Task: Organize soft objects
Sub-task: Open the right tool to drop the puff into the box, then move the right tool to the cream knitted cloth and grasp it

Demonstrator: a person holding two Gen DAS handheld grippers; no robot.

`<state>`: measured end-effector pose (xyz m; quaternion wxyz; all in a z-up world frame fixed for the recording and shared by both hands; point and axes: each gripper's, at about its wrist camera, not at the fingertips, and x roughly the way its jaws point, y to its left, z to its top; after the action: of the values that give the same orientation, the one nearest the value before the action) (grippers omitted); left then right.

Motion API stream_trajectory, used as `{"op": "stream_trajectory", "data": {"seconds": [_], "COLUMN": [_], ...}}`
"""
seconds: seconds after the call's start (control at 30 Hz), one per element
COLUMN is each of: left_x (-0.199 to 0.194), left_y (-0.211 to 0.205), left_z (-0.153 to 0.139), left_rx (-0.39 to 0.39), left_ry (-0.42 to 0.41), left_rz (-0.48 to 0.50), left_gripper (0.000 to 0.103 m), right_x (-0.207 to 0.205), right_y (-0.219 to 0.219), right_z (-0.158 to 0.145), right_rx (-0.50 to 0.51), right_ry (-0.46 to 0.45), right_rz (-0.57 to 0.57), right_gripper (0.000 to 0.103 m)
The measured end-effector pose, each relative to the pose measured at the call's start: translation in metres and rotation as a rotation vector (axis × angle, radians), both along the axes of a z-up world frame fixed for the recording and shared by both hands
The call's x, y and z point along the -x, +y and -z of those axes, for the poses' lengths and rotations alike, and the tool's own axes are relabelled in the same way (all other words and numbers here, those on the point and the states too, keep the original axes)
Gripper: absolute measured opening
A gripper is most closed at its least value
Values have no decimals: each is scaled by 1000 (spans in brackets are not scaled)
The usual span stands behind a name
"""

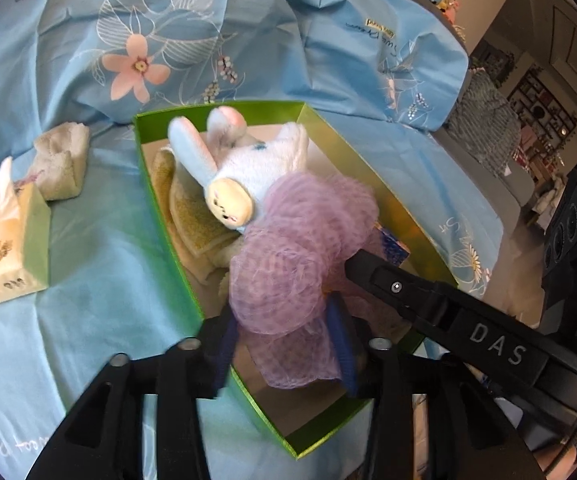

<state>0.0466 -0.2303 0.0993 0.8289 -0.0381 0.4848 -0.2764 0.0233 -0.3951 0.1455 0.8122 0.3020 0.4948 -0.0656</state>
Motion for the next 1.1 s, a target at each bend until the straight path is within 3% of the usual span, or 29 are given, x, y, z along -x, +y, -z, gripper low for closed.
{"op": "stream_trajectory", "data": {"seconds": [0.13,0.2,0.3,0.47,0.63,0.73,0.8,0.97,1.1], "left_x": [4,6,9,11,12,12,12,7,5], "left_y": [10,16,29,55,95,125,148,199,233], "left_z": [-11,-17,-26,-38,-47,-49,-49,-38,-26], "left_rx": [10,23,55,82,87,87,90,98,104], "left_ry": [-22,-30,-39,-61,-95,-110,-120,-90,-61], "left_rz": [-7,-13,-33,-83,-167,-237,-296,-412,-482], "left_gripper": [52,53,62,63,63,74,76,77,77], "right_x": [5,6,9,11,5,-1,-8,-35,-71], "right_y": [4,6,11,24,46,63,78,114,146], "right_z": [-14,-20,-31,-47,-59,-64,-67,-67,-55], "right_rx": [31,36,53,80,83,80,80,78,48], "right_ry": [-30,-45,-71,-108,-142,-162,-165,-173,-144], "right_rz": [1,-3,-13,-29,-67,-104,-136,-227,-313], "right_gripper": [58,69,72,79,87,91,92,99,99]}}
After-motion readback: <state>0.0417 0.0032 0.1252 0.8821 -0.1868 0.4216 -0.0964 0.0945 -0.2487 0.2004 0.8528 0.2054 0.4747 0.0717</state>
